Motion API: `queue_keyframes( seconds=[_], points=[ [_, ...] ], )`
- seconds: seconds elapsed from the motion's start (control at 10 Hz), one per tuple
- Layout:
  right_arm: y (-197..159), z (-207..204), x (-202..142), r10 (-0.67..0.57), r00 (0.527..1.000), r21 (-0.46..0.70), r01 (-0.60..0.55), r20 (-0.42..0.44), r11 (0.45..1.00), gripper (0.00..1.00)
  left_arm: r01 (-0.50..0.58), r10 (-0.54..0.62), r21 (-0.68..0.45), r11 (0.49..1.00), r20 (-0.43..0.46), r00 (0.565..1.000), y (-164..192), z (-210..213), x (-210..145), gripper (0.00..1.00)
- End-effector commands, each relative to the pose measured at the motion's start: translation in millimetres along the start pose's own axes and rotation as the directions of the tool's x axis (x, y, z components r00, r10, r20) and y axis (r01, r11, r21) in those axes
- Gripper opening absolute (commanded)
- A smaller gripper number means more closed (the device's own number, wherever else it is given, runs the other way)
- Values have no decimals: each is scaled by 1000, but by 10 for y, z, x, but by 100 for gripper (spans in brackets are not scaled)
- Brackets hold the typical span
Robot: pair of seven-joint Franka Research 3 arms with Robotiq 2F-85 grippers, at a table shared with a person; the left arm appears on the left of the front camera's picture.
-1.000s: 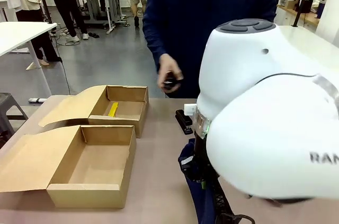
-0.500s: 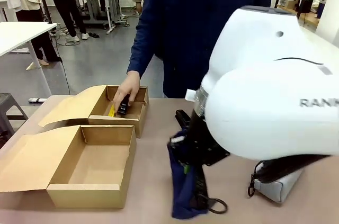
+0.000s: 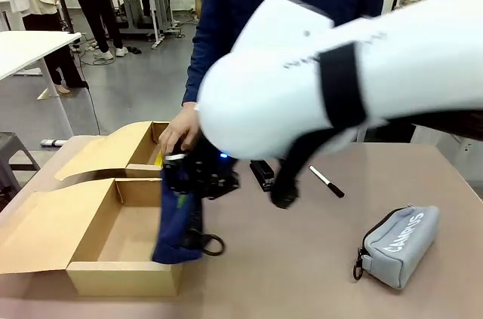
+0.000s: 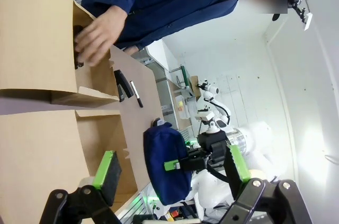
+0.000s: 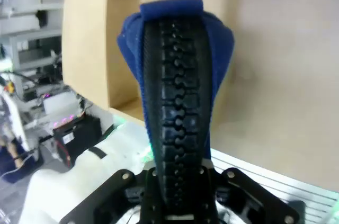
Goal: Place items inside the box.
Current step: Pick up a Pencil pouch or Stapler and place it inside the Mailer Box closest to the robot.
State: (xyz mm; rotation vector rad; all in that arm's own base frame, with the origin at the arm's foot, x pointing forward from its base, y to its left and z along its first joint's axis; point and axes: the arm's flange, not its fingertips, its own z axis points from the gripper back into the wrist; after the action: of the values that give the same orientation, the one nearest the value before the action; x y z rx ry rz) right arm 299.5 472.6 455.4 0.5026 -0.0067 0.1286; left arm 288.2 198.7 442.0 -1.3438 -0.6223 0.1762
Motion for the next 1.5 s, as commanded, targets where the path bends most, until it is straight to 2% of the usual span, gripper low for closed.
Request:
queue_keyframes(
  seconds=[0.0, 0.2, 0.6, 0.9, 1.4],
  points=[
    [367, -297, 201, 3, 998, -4, -4, -70, 1000, 8, 21, -20, -20, 1000, 7, 1000, -7, -2, -1, 100],
    [559, -569, 347, -13, 1000, -22, 12, -27, 1000, 8, 21, -20, -20, 1000, 7, 1000, -7, -2, -1, 100],
    [715, -954, 511, -85, 996, -144, 90, 40, 985, 8, 21, -20, -20, 1000, 7, 1000, -7, -2, -1, 100],
    [758, -1100, 704, -127, 992, -199, 128, 22, 972, 8, 21, -20, -20, 1000, 7, 1000, -7, -2, -1, 100],
    [542, -1414, 743, -178, 984, -317, 165, -12, 934, 8, 21, -20, -20, 1000, 7, 1000, -7, -2, -1, 100]
  ],
)
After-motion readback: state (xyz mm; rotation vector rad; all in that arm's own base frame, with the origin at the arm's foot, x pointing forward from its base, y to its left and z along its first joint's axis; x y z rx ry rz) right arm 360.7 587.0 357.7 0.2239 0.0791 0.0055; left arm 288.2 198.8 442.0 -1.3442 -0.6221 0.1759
